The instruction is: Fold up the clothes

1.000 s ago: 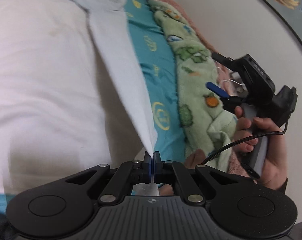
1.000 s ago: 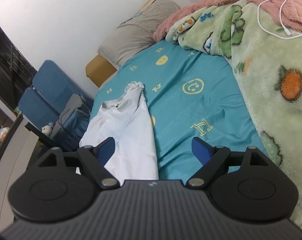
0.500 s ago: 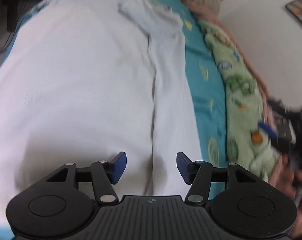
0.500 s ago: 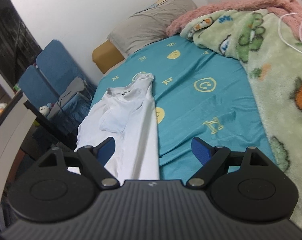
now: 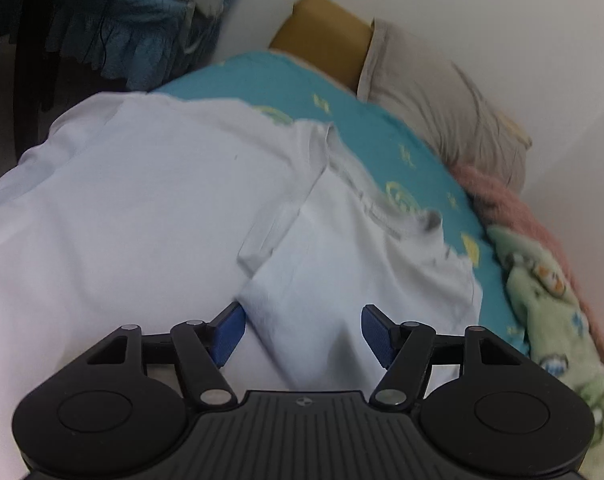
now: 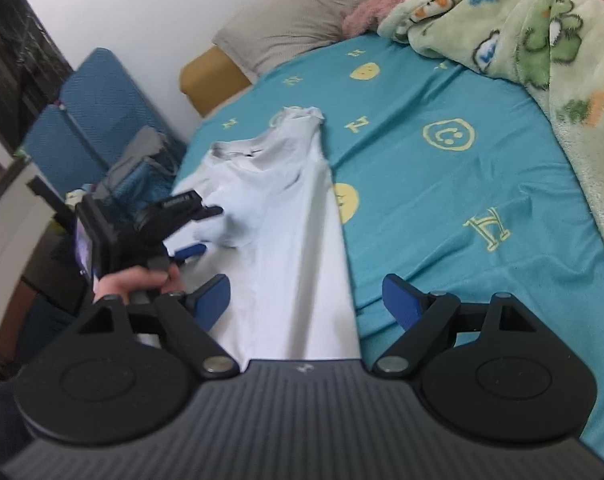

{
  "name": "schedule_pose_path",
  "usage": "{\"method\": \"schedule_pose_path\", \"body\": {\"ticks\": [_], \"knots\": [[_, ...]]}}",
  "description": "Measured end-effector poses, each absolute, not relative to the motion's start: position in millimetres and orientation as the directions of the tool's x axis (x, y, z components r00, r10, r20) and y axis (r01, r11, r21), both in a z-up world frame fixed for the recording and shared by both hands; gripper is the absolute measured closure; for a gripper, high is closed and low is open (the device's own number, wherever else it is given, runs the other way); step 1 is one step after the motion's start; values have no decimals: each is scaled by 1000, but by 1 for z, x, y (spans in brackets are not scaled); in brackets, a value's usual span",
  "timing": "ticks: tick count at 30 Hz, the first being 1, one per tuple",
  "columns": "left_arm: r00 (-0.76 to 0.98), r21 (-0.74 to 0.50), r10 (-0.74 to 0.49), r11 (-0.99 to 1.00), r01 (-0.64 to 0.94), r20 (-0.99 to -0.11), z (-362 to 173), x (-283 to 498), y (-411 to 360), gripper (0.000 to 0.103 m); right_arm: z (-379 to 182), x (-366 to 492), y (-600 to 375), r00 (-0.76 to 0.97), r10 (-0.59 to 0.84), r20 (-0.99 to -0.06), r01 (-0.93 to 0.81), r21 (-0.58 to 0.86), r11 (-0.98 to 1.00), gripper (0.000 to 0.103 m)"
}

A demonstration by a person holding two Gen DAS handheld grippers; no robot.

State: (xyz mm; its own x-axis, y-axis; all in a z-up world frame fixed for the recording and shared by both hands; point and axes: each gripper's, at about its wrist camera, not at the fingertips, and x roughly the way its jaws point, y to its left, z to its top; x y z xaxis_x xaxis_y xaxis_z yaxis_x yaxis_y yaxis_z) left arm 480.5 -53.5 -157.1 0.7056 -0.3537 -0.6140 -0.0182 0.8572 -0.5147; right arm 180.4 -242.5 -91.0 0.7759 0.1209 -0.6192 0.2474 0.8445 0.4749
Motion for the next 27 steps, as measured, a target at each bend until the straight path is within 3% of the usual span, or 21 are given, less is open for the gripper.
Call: {"method": "schedule_pose_path", "body": {"ticks": [1,3,4,5,7,10,13,15,16,19,23,27], "knots": [[704,-511,-364,860,1,-610,-158,482,-59,48,-94,184,-242,772,128,-622,247,479,842,18],[682,-477,-383,877,57,-623,-159,485,-71,76,-98,188,-240,766,133,-629,246,478,843,18],[675,-437,-373,896,83,-637,-157,484,-76,81,-100,190,-238,763,136,-632,245,478,844,18],[672,-412,-370,905,106,-642,-154,484,-77,94,-101,191,-236,763,137,-631,238,472,849,18],[692,-389,-352,915,111,-630,-144,480,-69,97,-100,192,-230,768,138,-626,220,458,861,18],[750,-213,-211,972,96,-627,-136,474,-70,97,-95,191,-226,781,119,-613,202,429,881,18],[744,-163,-199,979,122,-638,-137,465,-73,89,-92,189,-223,790,106,-603,193,410,891,18],[736,-186,-219,974,127,-640,-133,451,-71,61,-90,187,-223,798,99,-595,188,400,897,18],[732,-192,-229,972,135,-641,-130,441,-70,56,-89,186,-222,802,92,-590,186,393,901,18],[735,-150,-242,970,191,-634,-112,404,-69,52,-84,183,-221,818,70,-570,179,369,912,18],[761,-101,-256,964,245,-596,-80,331,-57,35,-80,180,-211,837,63,-544,152,340,928,18],[756,-128,-310,948,291,-576,-56,259,-41,34,-76,173,-194,848,70,-526,92,276,957,18]]}}
